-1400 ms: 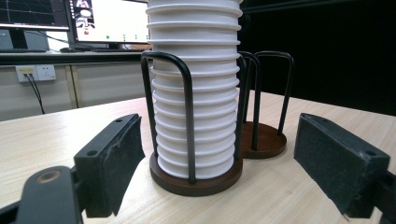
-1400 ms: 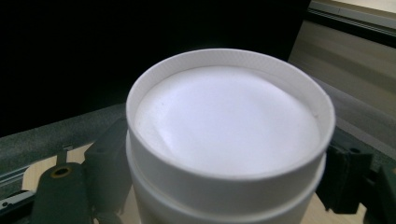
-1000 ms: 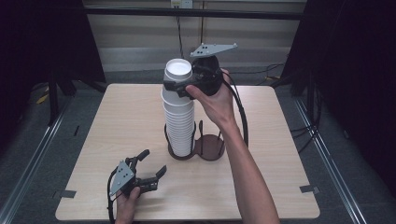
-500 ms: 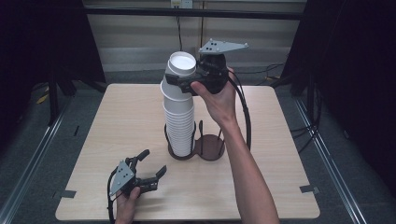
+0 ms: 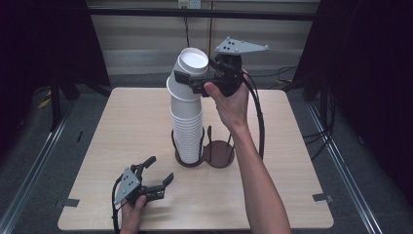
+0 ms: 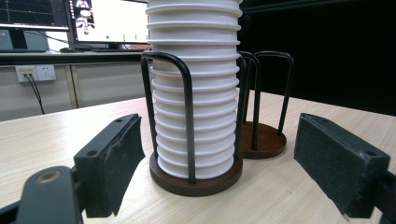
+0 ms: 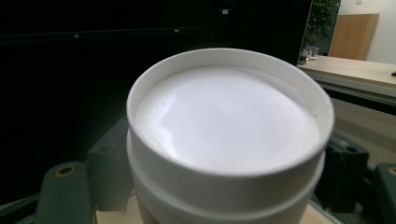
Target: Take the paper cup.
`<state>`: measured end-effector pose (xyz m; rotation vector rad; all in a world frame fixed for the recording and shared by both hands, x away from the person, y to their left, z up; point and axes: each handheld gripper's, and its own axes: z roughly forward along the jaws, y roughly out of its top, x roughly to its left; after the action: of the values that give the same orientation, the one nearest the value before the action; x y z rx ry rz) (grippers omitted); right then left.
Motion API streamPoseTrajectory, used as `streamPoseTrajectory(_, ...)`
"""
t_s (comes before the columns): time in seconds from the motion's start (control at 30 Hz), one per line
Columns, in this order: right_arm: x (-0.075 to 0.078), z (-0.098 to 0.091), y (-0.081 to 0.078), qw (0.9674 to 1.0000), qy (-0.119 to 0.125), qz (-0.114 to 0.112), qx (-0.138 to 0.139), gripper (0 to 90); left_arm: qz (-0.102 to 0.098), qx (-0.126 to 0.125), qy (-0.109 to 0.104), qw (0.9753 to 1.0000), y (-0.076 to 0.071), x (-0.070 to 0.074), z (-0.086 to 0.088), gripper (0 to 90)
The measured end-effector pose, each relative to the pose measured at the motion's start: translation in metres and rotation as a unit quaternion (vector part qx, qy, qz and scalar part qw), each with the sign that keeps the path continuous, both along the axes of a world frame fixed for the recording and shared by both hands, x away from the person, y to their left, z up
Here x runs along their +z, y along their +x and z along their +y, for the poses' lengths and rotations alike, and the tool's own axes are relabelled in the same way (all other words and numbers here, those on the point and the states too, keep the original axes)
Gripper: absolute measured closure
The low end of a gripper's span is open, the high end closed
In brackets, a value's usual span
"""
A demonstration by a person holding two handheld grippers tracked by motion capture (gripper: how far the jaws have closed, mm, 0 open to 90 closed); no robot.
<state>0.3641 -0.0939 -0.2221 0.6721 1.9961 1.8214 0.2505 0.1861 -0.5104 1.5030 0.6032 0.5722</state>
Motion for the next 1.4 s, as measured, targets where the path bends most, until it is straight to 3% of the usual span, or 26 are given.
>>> streamPoseTrajectory(0.43, 0.008, -0.009, -0.008, 0.9996, 0.024, -0.013, 0.002, 21.7, 0.0, 0.001, -0.001, 1.0, 0.0, 0.0, 0.0, 15.5)
streamPoseTrajectory(0.53, 0.011, -0.014, -0.012, 0.9992, 0.036, -0.017, 0.004, 21.7, 0.0, 0.0, -0.002, 1.0, 0.0, 0.0, 0.0, 15.6)
streamPoseTrajectory(0.8, 0.017, -0.03, -0.02, 0.9989, 0.04, -0.022, -0.004, 21.7, 0.0, 0.0, -0.002, 1.0, 0.0, 0.0, 0.0, 15.5)
streamPoseTrajectory(1.07, 0.016, -0.048, -0.028, 0.9989, 0.038, -0.02, -0.017, 21.7, -0.004, 0.003, 0.004, 1.0, 0.001, 0.0, 0.001, 15.5)
streamPoseTrajectory(1.4, 0.002, -0.071, -0.044, 0.9993, 0.024, -0.014, -0.027, 21.9, -0.001, -0.011, 0.019, 0.9998, 0.001, 0.002, -0.004, 15.5)
